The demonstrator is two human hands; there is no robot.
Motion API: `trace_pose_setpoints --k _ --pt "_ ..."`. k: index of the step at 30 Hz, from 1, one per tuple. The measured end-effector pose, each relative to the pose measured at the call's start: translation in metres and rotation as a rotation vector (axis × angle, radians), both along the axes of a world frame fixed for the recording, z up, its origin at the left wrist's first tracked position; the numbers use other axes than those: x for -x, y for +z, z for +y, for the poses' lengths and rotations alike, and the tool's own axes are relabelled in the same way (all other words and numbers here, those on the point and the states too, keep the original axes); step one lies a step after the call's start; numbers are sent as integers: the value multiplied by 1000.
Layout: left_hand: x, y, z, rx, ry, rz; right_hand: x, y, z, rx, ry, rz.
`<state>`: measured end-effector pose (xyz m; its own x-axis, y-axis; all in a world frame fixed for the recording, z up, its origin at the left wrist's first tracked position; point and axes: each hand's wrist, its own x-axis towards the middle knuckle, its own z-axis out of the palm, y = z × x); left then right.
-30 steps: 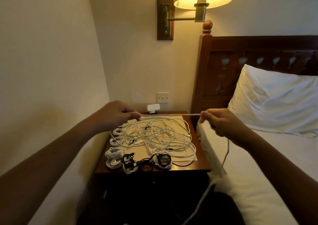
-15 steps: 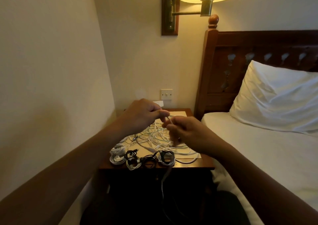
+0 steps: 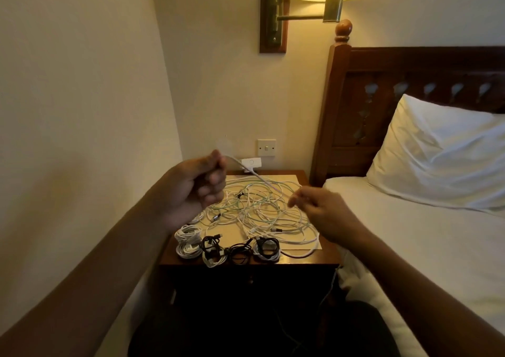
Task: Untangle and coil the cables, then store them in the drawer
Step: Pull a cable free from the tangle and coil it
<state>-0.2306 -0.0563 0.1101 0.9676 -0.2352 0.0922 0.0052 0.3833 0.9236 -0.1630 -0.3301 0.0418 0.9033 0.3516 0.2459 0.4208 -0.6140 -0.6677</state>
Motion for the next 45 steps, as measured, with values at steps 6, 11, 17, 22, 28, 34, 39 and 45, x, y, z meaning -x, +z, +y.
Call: trace_pose_setpoints --k 6,11,17,22,28,34,39,45 --pt "-18 -15 -25 72 214 -158 77 14 55 148 308 -36" --pt "-8 -38 -32 -390 216 -233 77 67 57 8 229 -196" --pt "9 -40 -35 -260 -26 -164 29 80 41 -81 98 -256" --pt "11 -33 -34 -46 -17 -83 19 36 40 -174 113 -82" --pt "1 -22 -33 174 92 -112 59 -16 59 -109 234 48" --pt "-3 -43 -33 -487 326 -306 82 25 65 195 310 -55" --pt "2 -50 -30 -705 208 -340 56 84 45 139 219 -187" --pt "18 -41 -29 -424 -40 -207 14 80 26 -150 203 -134"
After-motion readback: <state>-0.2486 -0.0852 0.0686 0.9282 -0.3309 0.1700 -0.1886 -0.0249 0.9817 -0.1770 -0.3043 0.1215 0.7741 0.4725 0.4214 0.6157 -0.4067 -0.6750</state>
